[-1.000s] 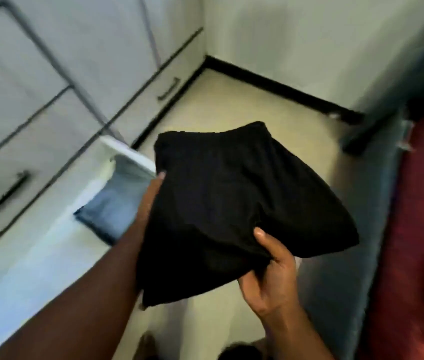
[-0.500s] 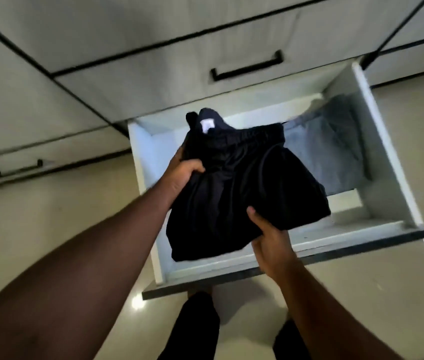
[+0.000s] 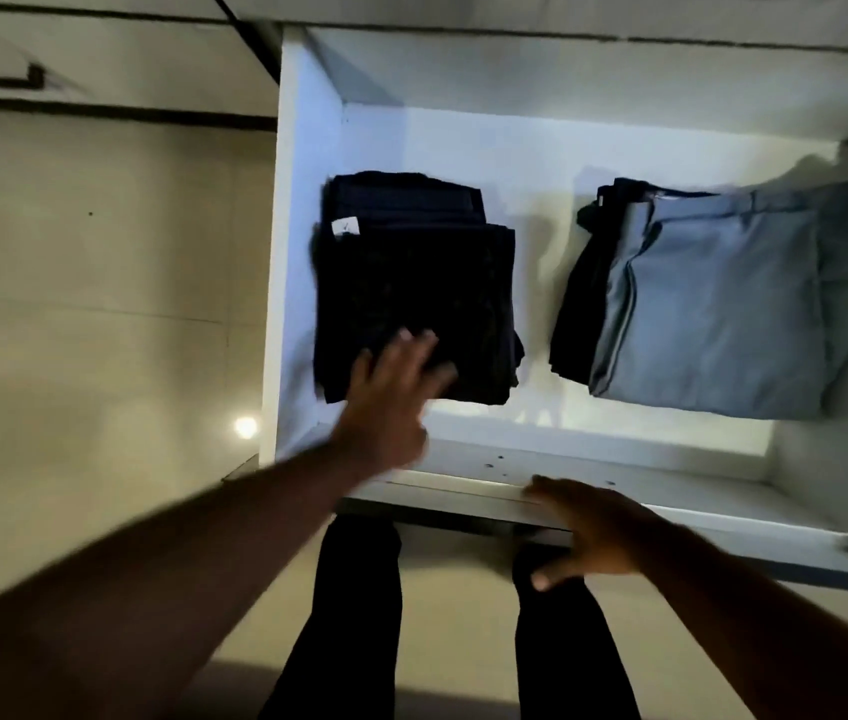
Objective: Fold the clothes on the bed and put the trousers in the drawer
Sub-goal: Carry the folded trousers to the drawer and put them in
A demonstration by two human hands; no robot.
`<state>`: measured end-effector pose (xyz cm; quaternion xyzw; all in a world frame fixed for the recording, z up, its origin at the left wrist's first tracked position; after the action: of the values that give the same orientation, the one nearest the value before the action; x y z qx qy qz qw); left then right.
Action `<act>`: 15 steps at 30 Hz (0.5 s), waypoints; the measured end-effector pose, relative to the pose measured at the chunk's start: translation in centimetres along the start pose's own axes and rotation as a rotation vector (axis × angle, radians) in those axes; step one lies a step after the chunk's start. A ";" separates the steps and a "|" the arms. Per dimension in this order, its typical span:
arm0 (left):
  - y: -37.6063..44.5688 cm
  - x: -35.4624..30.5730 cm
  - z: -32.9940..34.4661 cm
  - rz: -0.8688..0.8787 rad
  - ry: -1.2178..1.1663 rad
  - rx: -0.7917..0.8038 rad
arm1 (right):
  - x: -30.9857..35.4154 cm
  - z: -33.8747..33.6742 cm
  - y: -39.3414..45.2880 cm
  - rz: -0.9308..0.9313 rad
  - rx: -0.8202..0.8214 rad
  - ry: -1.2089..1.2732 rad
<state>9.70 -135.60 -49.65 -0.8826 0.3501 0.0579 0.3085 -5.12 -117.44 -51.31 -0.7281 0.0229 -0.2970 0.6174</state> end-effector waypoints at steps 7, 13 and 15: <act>-5.4 -8.5 11.6 0.202 0.267 0.628 | -2.5 0.8 -1.0 -0.121 -0.113 -0.502; -0.4 -7.0 6.6 0.195 0.320 0.500 | -2.7 -5.0 -1.8 -0.155 -0.143 -0.681; 2.4 -5.9 3.5 0.162 0.350 0.471 | -1.2 -9.7 -2.3 -0.232 -0.324 -0.764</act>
<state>4.14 -131.45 -51.77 -0.7524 0.4712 -0.1534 0.4339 -11.34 -124.98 -49.13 -0.8710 -0.2433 -0.0662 0.4218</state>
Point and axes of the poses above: each hand's wrist, its own y-axis towards the middle knuckle, its own z-axis out of the palm, x = y × z, the point moved 10 cm from there along y, towards the middle knuckle, and after that the axes turned 6 degrees about y, right-handed, at the moved point
